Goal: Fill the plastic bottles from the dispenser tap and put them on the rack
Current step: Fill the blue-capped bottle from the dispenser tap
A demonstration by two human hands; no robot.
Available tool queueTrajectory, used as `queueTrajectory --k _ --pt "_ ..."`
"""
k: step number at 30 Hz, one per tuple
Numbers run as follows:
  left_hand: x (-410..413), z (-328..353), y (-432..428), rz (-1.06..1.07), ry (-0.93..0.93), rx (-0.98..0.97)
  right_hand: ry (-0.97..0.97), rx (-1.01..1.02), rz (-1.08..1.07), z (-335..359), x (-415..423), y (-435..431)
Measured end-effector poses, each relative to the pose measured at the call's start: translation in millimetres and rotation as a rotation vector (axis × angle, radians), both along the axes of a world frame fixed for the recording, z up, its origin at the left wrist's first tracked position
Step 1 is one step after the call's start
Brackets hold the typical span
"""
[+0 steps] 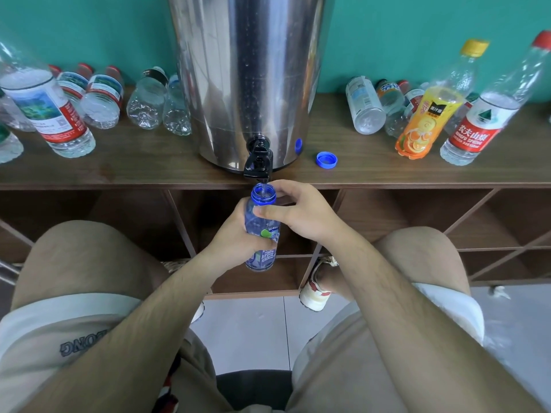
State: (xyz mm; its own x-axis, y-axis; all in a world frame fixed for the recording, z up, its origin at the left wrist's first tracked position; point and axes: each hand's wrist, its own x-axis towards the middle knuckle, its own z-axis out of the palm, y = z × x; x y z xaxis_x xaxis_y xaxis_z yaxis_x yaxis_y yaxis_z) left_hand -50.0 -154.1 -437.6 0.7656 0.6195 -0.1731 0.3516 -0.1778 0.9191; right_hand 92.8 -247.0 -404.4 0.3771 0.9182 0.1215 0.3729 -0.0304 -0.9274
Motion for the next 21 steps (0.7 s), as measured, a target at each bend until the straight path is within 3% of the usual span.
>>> queueTrajectory --k 21 --pt "3.0 -3.8 -0.5 0.001 0.004 0.003 -0.022 -0.022 0.019 -2.2 5.2 1.0"
